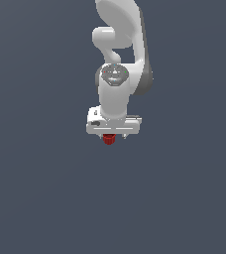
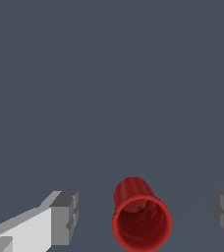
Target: Pick up the object and move it to a goal position.
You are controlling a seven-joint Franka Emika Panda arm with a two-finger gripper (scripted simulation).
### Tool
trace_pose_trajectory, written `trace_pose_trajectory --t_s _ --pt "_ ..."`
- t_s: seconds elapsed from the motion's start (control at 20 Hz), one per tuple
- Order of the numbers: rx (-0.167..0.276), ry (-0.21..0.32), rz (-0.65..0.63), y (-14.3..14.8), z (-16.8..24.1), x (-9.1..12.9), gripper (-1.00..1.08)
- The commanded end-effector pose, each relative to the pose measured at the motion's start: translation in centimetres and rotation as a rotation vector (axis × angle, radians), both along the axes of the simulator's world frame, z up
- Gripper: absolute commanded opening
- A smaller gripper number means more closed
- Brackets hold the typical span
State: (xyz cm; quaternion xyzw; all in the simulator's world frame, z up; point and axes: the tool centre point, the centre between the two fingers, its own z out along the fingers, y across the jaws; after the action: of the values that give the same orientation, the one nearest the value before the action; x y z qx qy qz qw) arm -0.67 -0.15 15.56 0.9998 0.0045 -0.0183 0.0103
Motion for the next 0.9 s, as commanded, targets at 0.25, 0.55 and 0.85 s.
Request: trace_pose_trajectory --t_s 0.25,0.55,0.85 --pt "-0.001 -0.006 -0.015 -0.6 0.1 -0.1 1.00" --pt "-0.002 -0.012 -0.030 -1.3 0.2 -0.1 1.00" --pt "0.000 -0.014 -0.051 -1.3 -0.2 -0.6 1.00"
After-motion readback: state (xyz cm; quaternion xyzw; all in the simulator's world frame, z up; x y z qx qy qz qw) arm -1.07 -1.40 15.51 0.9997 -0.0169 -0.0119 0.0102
